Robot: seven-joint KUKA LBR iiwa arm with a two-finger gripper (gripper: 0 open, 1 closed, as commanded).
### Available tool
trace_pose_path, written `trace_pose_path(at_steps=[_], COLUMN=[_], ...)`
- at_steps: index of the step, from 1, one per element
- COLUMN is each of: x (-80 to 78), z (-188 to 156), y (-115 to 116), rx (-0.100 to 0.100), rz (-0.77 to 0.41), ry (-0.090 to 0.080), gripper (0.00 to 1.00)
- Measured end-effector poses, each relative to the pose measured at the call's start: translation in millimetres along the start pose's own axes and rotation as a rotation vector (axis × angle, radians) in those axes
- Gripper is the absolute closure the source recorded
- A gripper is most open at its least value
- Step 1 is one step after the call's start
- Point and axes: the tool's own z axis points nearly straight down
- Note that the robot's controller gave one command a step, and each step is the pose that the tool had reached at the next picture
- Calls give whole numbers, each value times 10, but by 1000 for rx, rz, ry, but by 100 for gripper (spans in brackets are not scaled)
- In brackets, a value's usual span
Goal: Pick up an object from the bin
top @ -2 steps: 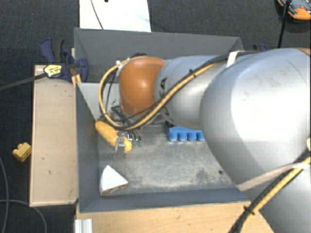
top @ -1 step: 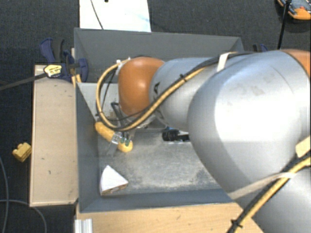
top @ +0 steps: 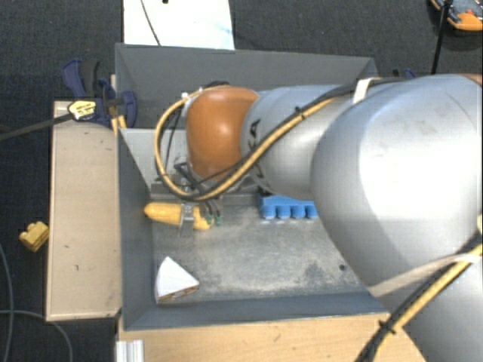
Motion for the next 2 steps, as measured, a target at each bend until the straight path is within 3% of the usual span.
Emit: trace_pose_path(at_steps=[2], x=[7], z=[-35], y=[-1], rx=[1], rz=[2], ry=[5], gripper=[100])
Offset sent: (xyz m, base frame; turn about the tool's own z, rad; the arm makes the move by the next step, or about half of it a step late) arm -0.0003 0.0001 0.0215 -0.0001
